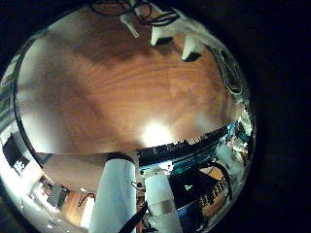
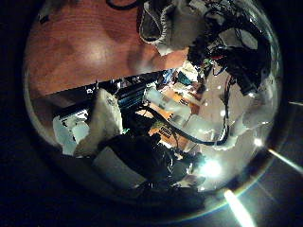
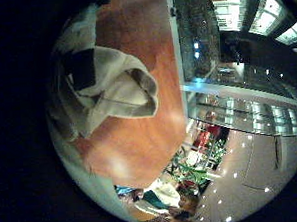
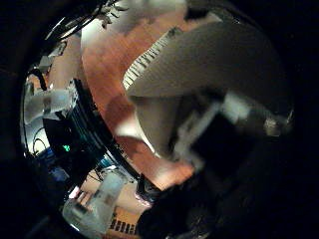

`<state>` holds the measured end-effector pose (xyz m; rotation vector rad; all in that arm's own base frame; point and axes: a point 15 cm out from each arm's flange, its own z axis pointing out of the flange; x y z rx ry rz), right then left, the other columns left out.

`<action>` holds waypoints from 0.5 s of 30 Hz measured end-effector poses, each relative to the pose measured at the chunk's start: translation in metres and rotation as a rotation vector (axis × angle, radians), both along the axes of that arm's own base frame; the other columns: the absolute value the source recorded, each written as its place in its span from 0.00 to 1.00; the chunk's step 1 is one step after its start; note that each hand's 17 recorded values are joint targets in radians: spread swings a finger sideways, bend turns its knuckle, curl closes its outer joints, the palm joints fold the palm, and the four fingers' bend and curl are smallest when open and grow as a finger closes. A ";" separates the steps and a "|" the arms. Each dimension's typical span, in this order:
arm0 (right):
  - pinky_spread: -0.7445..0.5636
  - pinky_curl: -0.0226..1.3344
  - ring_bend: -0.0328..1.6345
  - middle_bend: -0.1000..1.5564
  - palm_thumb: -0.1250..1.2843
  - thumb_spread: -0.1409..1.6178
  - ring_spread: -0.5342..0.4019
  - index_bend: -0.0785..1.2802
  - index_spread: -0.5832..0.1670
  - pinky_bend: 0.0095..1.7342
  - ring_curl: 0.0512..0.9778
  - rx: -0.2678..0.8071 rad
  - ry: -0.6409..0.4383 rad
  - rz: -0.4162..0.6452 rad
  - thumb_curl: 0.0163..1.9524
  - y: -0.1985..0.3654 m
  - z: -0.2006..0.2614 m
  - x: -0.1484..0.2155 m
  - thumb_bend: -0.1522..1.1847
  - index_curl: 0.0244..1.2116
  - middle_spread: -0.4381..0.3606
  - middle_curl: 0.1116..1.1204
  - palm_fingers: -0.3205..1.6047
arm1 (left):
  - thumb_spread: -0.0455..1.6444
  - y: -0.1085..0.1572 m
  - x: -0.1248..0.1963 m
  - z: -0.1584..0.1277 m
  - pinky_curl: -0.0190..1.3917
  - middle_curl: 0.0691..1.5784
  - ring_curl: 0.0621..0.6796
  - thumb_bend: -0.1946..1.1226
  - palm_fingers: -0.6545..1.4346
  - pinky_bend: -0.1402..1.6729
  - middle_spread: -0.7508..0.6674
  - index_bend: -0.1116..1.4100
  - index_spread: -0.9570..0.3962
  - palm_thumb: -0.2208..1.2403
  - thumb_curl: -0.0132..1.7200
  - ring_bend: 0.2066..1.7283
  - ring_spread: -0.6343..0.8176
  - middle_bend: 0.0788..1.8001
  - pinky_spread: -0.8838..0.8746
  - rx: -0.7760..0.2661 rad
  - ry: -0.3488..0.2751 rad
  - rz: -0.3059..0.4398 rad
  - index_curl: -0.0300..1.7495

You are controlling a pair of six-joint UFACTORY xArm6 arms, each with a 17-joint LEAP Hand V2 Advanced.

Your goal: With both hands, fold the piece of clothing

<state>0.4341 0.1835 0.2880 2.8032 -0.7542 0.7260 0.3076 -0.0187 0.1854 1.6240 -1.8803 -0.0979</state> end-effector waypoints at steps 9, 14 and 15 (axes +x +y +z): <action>0.38 0.56 0.67 0.31 0.49 0.72 0.26 0.16 0.15 0.71 0.44 0.347 -0.060 -0.126 0.23 -0.046 0.056 -0.018 0.09 0.27 0.28 0.31 0.15 | 0.88 -0.013 0.008 0.005 0.25 0.15 0.26 0.15 0.36 0.27 0.74 0.19 0.73 0.54 0.28 0.28 0.72 0.06 0.76 0.013 -0.014 -0.024 0.23; 0.44 0.52 0.64 0.31 0.51 0.70 0.28 0.18 0.15 0.67 0.39 0.490 0.035 -0.260 0.22 -0.083 0.062 -0.029 0.10 0.25 0.28 0.29 0.18 | 0.88 -0.024 0.015 0.015 0.25 0.15 0.26 0.15 0.36 0.27 0.73 0.19 0.73 0.54 0.28 0.28 0.71 0.06 0.76 0.025 -0.030 -0.048 0.22; 0.46 0.51 0.63 0.32 0.51 0.70 0.29 0.18 0.15 0.66 0.38 0.504 0.046 -0.301 0.22 -0.100 0.068 -0.028 0.10 0.25 0.27 0.29 0.19 | 0.88 -0.030 0.018 0.020 0.25 0.15 0.26 0.15 0.36 0.27 0.73 0.19 0.73 0.54 0.28 0.28 0.71 0.06 0.76 0.029 -0.036 -0.058 0.22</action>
